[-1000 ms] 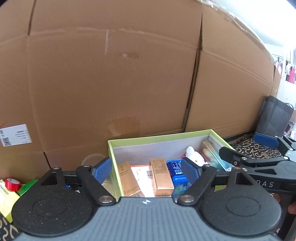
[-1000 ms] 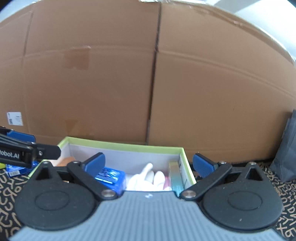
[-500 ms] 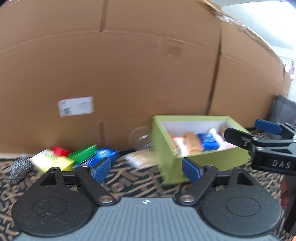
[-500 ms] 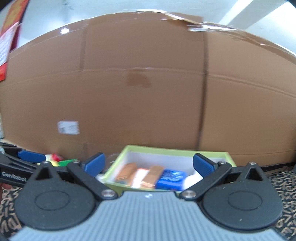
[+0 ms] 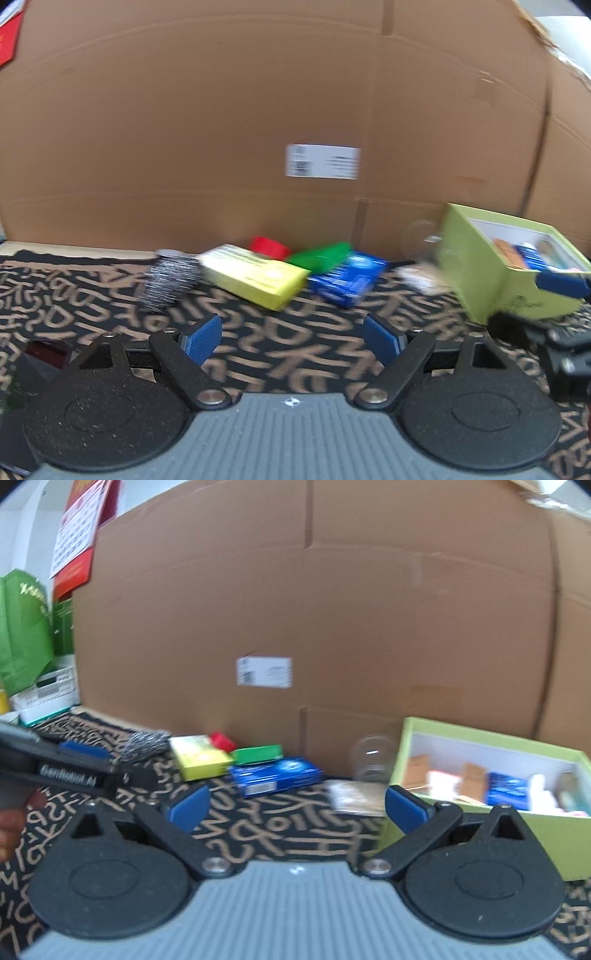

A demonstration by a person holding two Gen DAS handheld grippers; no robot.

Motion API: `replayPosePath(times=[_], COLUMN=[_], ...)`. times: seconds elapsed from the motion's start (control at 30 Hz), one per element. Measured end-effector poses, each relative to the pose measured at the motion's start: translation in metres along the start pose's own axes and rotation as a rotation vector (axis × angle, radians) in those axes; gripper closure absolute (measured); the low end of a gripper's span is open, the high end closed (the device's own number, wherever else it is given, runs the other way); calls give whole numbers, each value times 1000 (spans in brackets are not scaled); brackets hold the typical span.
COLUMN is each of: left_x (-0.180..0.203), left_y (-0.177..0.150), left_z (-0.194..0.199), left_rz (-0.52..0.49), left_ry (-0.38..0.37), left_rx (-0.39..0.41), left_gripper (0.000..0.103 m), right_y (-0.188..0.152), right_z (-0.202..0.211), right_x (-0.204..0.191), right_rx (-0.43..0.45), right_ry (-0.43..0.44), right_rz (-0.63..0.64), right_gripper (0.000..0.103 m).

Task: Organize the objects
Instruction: 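Move both open tools back over the table items, then grasp the steel wool scrubber with the left tool while the right tool grasps the blue medicine box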

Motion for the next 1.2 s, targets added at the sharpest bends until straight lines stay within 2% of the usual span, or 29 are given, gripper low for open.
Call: replayPosePath(times=[0.3,0.5,0.63,0.73,0.77,0.83,0.87,0.9,0.97,1.13,1.2], left_x=[-72,-92,-100,-102,-103,-102,-99,-97,-89,-57,-46], left_y=[19,27,31,30,28,27,26,24,18,-11,-23], left_z=[-50,-91,-106,-114,-116,-114,-112,-109,-100,-63,-51], left_rz=[61,22,10,10,16,-3,-17,-18,-5,-27,-54], left_ry=[123,169,173,156,148,156,153,144,110,-7,-29], left_rx=[-32,-72,-91,-120,-139,-128,-129,-134,-149,-183,-181], left_gripper=[16,16,20,42,56,66,68,71,72,72,69], right_y=[5,5,0,-3,-3,-4,-4,-6,-14,-30,-31], right_z=[-67,-122,-157,-180,-187,-195,-196,-195,-187,-152,-140], right_x=[-45,-56,-56,-52,-50,-42,-34,-26,-13,1,5], right_rx=[-75,-136,-196,-229,-244,-263,-267,-269,-273,-282,-266], right_ry=[58,66,65,81,77,48,29,14,34,-79,-73], right_rz=[5,19,43,-3,-20,-53,-77,-107,-164,-110,-135], right_gripper=[0,0,7,8,7,9,16,17,17,17,16])
Point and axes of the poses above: each gripper's, at about its wrist camera, not at the fingertips, and z roughly against the way its jaws point, x to its right, y to its top, the point moved 8 cm from there along -z, roughly the way its jaws point, and after that the axes turned 11 degrees about z, right-handed, at the moved point
